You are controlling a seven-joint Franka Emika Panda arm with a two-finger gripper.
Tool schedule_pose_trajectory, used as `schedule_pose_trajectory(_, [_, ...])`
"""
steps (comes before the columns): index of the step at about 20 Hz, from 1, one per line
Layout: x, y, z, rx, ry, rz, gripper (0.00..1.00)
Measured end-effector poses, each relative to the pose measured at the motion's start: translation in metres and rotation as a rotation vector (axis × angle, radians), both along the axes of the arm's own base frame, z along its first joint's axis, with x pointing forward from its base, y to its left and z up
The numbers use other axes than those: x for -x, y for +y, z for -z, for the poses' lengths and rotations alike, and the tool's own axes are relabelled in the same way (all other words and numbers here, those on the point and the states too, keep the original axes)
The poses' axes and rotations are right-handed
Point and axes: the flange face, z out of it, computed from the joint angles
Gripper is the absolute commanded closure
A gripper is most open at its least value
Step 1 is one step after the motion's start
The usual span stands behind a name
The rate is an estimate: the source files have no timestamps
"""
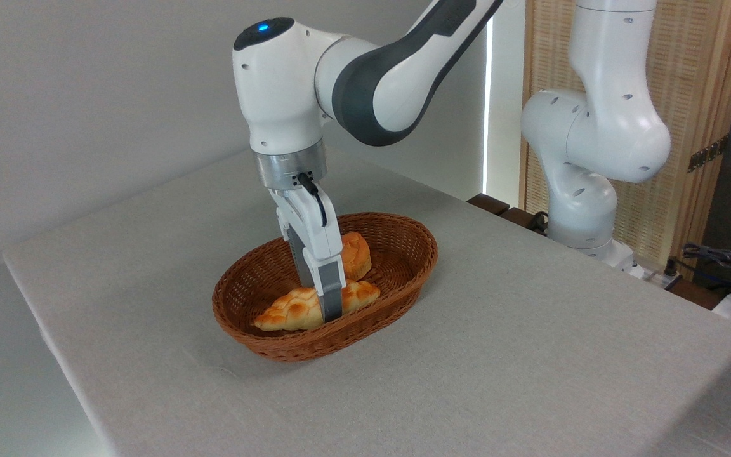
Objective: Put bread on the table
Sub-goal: 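Close the gripper on the long golden pastry, then lift the pastry out of the basket and carry it beside the basket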
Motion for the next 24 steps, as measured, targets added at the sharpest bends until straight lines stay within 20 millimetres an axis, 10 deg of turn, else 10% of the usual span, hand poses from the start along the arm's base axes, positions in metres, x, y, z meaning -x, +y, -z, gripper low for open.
schedule_pose_trajectory(4, [0.001, -0.008, 0.004, -0.018, 0.004, 0.026, 0.55])
schedule_pose_trajectory(6, [0.001, -0.011, 0.006, -0.02, 0.008, 0.033, 0.66])
schedule_pose_trajectory(18, [0.0, -0.012, 0.0, -0.019, -0.004, 0.034, 0.81])
schedule_pose_trajectory(24, [-0.011, -0.008, -0.056, -0.018, 0.007, 0.016, 0.81])
